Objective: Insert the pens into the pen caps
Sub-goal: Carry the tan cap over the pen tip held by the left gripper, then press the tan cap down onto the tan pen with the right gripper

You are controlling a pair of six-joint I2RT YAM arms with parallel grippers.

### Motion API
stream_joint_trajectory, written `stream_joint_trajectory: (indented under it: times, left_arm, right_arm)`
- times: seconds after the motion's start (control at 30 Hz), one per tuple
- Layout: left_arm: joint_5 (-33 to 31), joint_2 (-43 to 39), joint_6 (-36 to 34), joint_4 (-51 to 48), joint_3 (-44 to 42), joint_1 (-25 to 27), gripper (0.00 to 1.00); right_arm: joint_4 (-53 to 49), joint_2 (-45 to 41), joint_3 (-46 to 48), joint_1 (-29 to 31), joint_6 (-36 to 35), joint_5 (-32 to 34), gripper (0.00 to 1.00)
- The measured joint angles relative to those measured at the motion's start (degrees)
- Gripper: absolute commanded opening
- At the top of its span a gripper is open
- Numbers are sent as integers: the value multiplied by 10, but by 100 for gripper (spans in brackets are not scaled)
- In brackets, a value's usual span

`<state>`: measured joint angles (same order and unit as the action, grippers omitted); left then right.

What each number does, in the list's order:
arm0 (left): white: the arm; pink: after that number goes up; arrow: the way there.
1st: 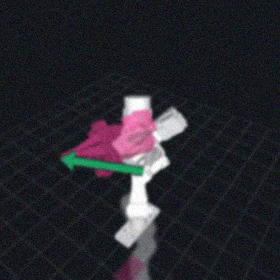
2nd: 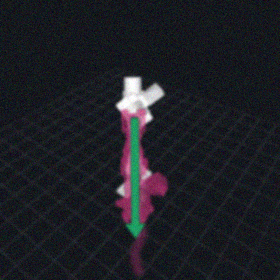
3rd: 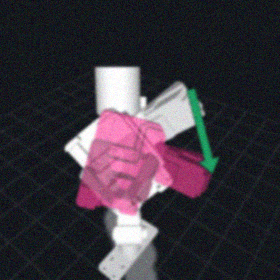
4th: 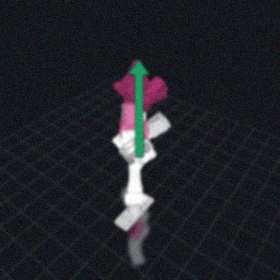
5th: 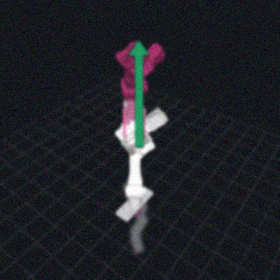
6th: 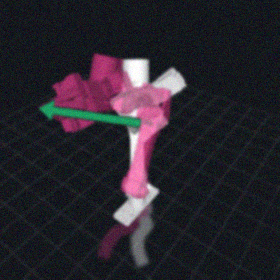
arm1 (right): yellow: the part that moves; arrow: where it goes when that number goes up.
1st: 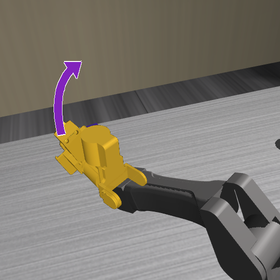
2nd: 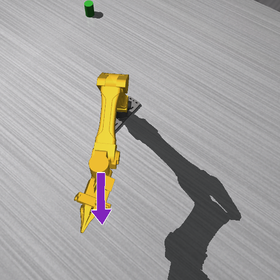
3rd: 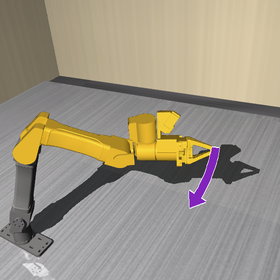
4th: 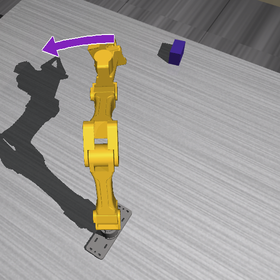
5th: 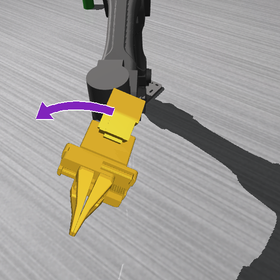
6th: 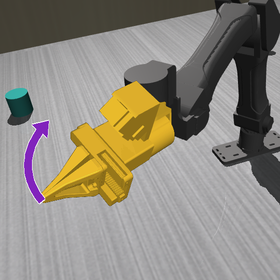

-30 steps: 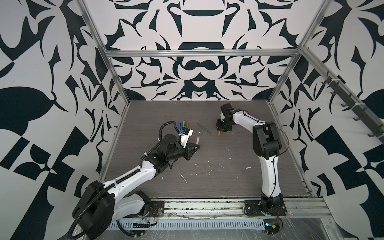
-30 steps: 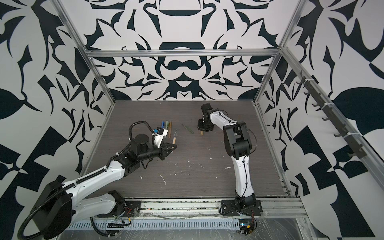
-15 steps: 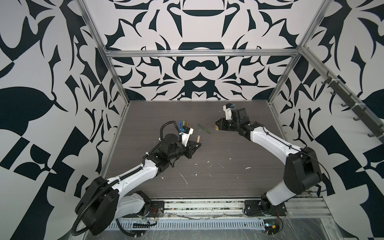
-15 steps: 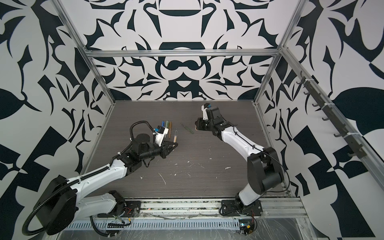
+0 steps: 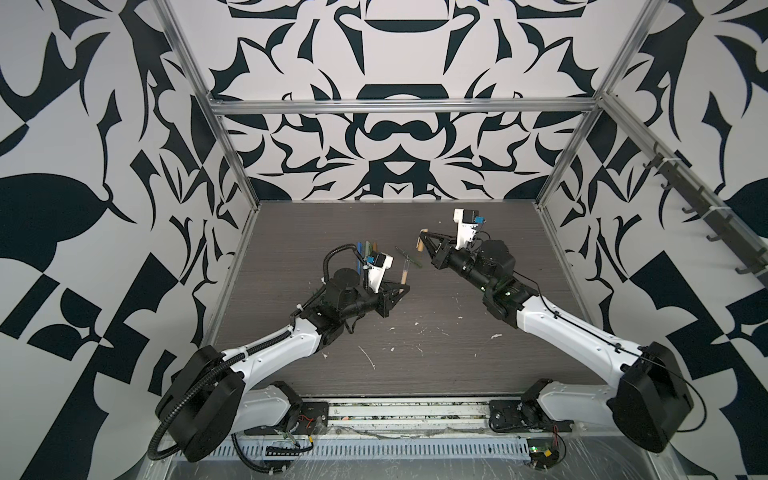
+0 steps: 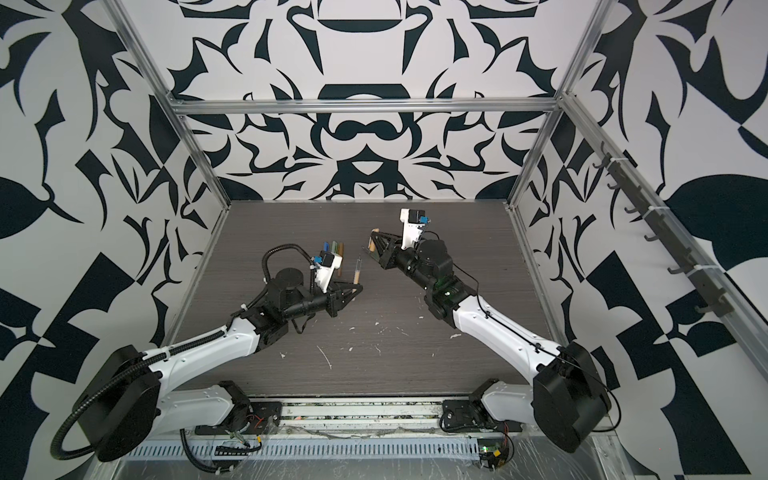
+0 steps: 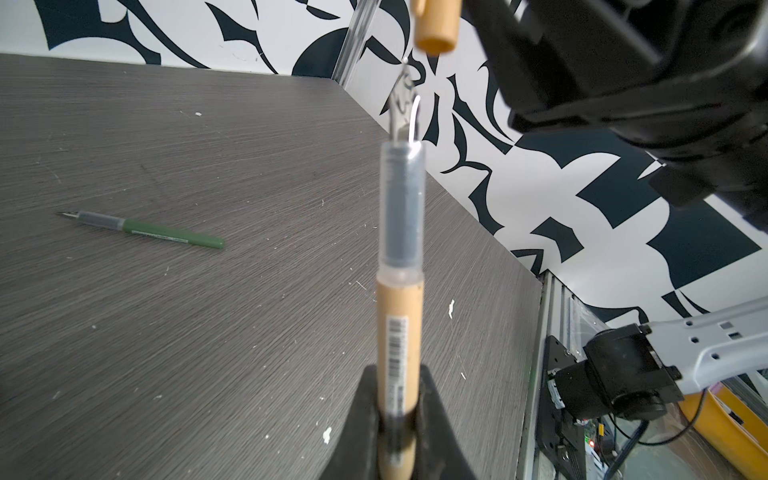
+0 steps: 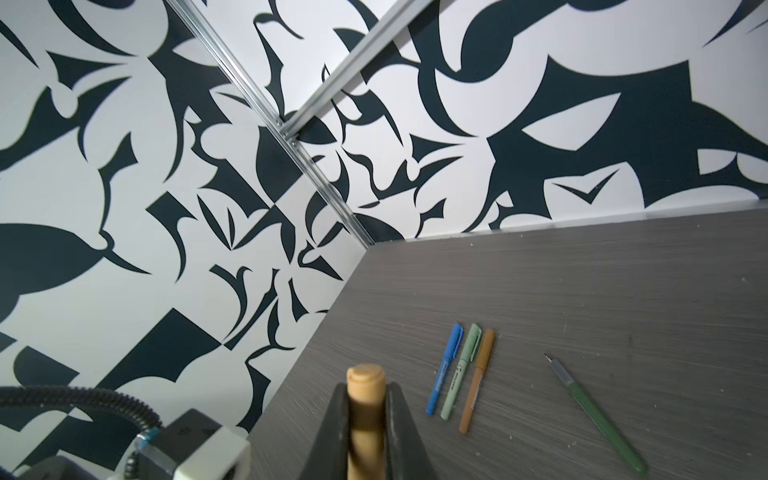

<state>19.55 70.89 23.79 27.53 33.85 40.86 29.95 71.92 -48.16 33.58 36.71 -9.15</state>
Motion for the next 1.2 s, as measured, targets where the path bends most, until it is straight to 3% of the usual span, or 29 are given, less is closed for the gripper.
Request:
stream_joint_trajectory:
  times: [0.37, 1.2]
  left_arm:
    - [0, 0, -2, 2, 0, 2, 6]
    - [13, -11, -9, 1, 0, 4, 6]
  right_arm:
    - [11, 4, -6, 17, 39, -18, 12]
    - [-1, 11, -7, 35, 36, -22, 9]
